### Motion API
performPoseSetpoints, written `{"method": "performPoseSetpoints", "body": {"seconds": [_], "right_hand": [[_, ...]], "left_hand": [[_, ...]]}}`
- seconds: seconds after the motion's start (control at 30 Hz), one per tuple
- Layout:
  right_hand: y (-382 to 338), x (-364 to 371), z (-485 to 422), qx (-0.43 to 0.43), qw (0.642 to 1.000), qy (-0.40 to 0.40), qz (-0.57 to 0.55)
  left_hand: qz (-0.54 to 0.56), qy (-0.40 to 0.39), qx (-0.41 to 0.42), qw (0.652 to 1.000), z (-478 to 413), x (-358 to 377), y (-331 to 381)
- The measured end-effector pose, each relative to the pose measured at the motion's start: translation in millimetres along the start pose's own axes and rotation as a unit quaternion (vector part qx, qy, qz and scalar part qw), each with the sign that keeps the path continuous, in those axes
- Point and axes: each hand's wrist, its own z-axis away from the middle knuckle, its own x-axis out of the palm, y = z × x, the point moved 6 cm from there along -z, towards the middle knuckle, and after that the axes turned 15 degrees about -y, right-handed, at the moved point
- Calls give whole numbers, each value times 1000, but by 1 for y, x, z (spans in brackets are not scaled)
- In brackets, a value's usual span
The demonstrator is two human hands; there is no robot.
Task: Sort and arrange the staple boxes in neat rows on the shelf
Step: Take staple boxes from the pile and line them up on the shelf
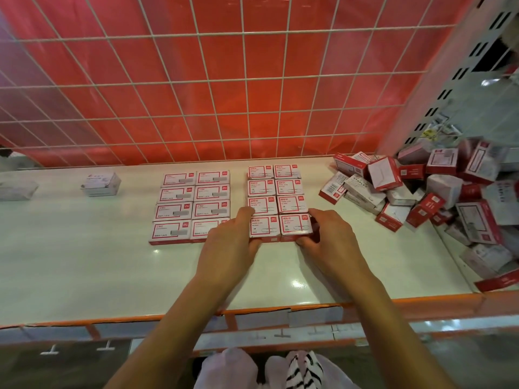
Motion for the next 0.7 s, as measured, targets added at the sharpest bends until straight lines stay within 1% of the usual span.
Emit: {"method": "performPoseSetpoints", "body": {"seconds": [0.3, 0.47, 0.57, 0.63, 0.7], "right_hand": [[-1, -2, 2, 22, 1000, -11, 0], [-7, -3, 9, 7, 998, -35, -45], [-2, -5, 8, 30, 991, -30, -126], [1, -7, 7, 46, 973, -20, -227], [1, -7, 4, 40, 948, -10, -316]], "left_hand": [[-1, -6, -20, 1000, 2, 1, 2], [47, -14, -7, 999, 5, -6, 7], [140, -9, -30, 990, -3, -7, 1], [238, 1, -22, 971, -8, -5, -1], [325, -8, -24, 945, -14, 1, 1]]}}
